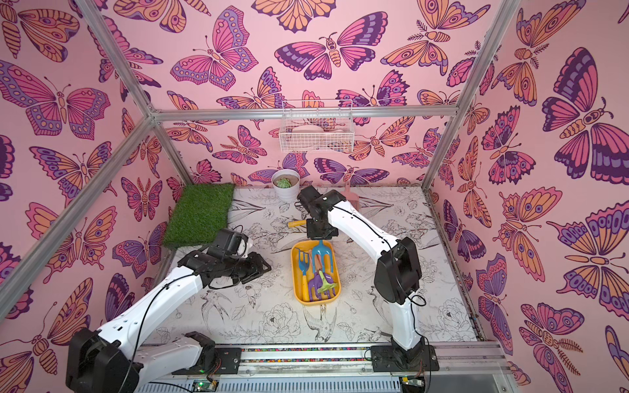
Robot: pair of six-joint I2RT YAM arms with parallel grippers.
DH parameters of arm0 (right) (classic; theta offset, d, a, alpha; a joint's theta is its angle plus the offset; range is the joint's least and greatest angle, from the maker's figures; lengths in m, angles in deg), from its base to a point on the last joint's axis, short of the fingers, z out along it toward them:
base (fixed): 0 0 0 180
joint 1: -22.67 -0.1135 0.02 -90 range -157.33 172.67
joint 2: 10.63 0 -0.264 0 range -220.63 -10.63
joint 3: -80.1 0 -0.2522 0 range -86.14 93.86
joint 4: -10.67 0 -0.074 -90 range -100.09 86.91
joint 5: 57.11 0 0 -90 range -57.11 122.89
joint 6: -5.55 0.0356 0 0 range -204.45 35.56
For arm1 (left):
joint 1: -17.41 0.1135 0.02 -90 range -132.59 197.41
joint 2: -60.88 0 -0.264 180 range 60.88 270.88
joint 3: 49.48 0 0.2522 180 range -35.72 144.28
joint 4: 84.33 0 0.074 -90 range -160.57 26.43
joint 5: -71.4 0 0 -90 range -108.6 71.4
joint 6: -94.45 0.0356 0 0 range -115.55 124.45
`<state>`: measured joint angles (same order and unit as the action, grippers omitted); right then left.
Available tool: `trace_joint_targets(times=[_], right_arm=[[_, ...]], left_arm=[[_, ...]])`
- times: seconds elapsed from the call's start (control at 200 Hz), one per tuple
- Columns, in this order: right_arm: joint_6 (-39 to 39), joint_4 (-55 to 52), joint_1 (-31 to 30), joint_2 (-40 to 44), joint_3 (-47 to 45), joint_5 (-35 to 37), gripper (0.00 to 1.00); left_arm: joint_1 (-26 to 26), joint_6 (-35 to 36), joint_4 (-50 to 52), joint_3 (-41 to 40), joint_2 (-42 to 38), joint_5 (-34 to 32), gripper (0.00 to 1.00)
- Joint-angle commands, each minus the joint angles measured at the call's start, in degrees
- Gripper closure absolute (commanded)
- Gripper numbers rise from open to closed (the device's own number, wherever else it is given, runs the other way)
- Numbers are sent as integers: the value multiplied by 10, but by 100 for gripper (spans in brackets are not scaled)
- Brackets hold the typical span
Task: Put the rake into the storage box
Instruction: Place the rake in the storage box.
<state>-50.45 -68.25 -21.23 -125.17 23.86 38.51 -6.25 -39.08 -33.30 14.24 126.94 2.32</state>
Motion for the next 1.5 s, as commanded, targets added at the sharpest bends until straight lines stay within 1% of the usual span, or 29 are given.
trace_joint_targets(times=[0.0,0.14,0.346,0.516,0.751,0.906,1.092,1.177,1.227,1.357,1.497], right_arm=[[42,-13,-30,-14,16,1,100],[60,-5,-57,-21,9,18,100],[72,1,-79,-35,3,34,100],[76,2,-88,-42,0,39,99],[73,3,-91,-44,-19,42,94],[69,7,-91,-42,-25,40,88],[60,18,-93,-29,-32,42,60],[53,32,-93,-11,-39,44,53],[50,38,-93,-2,-39,48,51],[35,51,-93,27,-40,70,52],[17,57,-93,61,-39,121,56]], left_arm=[[-2,7,-6,0,-14,-8,55],[-3,3,-7,-9,-27,-6,55],[-3,-4,-6,-27,-47,-7,55],[-3,-8,-6,-37,-59,-8,55],[-3,-14,-7,-42,-67,-12,54],[-3,-15,-7,-42,-64,-12,54],[-3,-13,-7,-34,-56,-14,54],[-3,-11,-7,-25,-49,-13,54],[-3,-9,-7,-20,-44,-13,54],[-3,-2,-6,1,-29,-13,54],[-2,10,-6,25,-5,-14,54]])
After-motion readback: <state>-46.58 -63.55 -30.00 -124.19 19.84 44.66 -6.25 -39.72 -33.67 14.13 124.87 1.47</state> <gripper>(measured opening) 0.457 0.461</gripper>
